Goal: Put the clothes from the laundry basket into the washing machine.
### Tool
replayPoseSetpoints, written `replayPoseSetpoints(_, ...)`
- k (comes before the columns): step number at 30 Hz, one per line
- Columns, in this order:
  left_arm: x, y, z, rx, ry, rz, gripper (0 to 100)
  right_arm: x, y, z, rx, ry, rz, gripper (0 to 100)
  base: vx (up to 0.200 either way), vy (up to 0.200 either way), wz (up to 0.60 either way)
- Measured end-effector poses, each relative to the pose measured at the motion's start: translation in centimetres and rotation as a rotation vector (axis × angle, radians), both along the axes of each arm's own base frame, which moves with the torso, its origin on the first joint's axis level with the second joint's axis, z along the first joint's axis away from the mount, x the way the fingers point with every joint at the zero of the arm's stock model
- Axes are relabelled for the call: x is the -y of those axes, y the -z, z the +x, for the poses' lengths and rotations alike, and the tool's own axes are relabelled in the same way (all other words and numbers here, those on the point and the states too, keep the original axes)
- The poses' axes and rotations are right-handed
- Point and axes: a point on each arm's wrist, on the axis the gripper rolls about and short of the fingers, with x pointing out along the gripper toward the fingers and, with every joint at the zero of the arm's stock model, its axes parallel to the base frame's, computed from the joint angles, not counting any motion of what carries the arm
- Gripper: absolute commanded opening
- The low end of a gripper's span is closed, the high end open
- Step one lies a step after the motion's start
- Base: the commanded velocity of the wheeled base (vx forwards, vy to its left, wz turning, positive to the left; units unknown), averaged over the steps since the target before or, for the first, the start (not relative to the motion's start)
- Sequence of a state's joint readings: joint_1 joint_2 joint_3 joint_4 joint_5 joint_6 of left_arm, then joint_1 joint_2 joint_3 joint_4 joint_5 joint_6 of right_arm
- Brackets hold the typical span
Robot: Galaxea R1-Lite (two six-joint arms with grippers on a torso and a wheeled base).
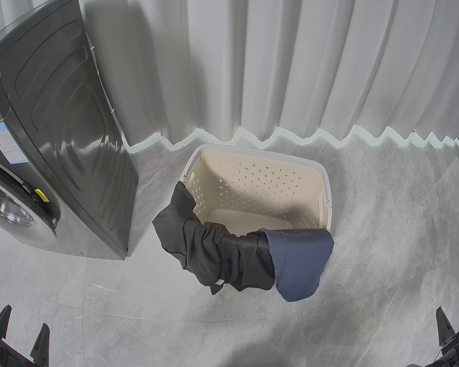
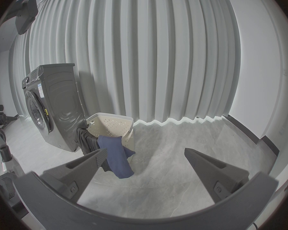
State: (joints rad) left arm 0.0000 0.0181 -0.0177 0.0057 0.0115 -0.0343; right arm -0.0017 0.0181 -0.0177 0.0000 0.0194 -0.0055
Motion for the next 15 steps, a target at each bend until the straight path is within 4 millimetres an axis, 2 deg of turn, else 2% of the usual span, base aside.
replayPoseSetpoints(1, 0.00, 0.00, 0.00, 0.000, 0.000, 0.000, 100, 0.00, 0.00, 0.00, 0.000, 0.000, 0.000, 100, 0.000, 0.000, 0.00)
replayPoseSetpoints(15, 0.00, 0.00, 0.00, 0.000, 0.000, -0.001, 100, 0.00, 0.00, 0.00, 0.000, 0.000, 0.000, 100, 0.200, 0.000, 0.00)
